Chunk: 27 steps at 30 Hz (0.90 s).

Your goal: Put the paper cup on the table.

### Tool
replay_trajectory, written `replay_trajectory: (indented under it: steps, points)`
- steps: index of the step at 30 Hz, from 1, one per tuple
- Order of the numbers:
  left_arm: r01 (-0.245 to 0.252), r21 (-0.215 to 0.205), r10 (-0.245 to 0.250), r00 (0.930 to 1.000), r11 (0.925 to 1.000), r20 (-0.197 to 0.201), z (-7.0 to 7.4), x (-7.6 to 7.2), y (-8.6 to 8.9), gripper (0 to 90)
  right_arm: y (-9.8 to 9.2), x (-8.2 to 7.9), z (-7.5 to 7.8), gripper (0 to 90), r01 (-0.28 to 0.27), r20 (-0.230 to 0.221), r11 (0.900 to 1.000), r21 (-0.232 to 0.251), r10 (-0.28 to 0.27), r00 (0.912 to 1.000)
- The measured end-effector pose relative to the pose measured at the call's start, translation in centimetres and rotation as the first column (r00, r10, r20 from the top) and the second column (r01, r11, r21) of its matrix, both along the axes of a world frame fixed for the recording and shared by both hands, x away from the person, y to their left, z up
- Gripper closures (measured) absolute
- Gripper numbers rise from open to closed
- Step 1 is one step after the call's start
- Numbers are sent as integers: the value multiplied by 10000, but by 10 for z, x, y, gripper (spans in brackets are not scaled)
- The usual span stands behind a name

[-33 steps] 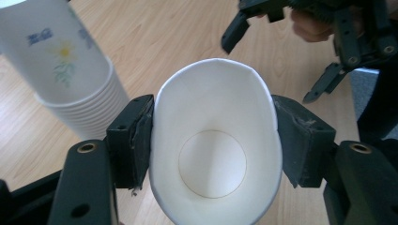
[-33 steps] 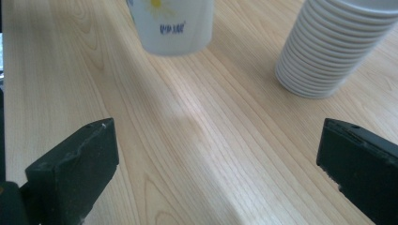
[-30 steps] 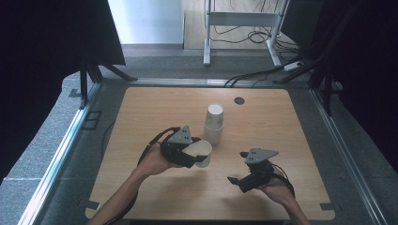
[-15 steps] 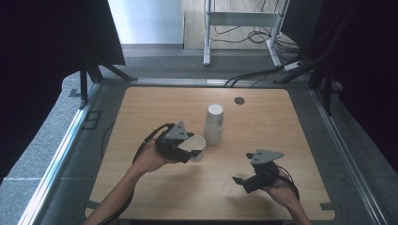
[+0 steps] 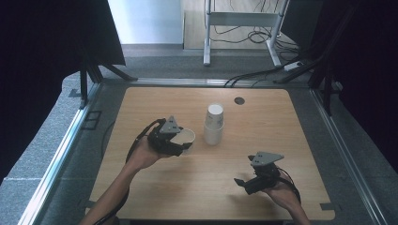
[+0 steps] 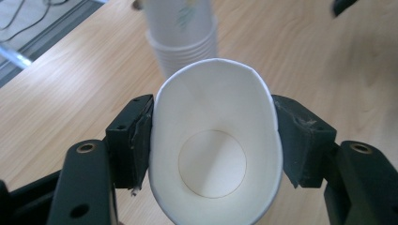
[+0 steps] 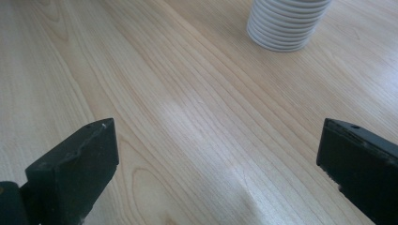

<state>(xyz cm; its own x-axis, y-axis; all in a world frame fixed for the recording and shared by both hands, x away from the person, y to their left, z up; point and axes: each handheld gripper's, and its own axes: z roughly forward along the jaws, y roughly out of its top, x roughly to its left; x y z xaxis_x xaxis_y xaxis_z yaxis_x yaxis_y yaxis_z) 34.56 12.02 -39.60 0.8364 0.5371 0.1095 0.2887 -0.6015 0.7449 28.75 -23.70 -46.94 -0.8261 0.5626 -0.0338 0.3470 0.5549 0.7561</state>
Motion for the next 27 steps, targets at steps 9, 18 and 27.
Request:
replay_trajectory:
  steps: [9, 18, 27]
  points:
    - [-1097, 304, 1100, 9939, 9935, -77, -15, 15, 20, 335, -5, 3, -4, 0, 342, -17, 9994, -92, -342, 9994]
    - [-1942, 416, 1958, 9799, 9801, -385, -32, 31, 30, 315, -11, 7, -9, 0, 533, -145, 9983, -231, -537, 9985]
    - [-2532, 718, 2568, 9654, 9647, -457, -49, 40, 30, 294, -12, 8, -13, 1, 611, -279, 9977, -286, -619, 9977]
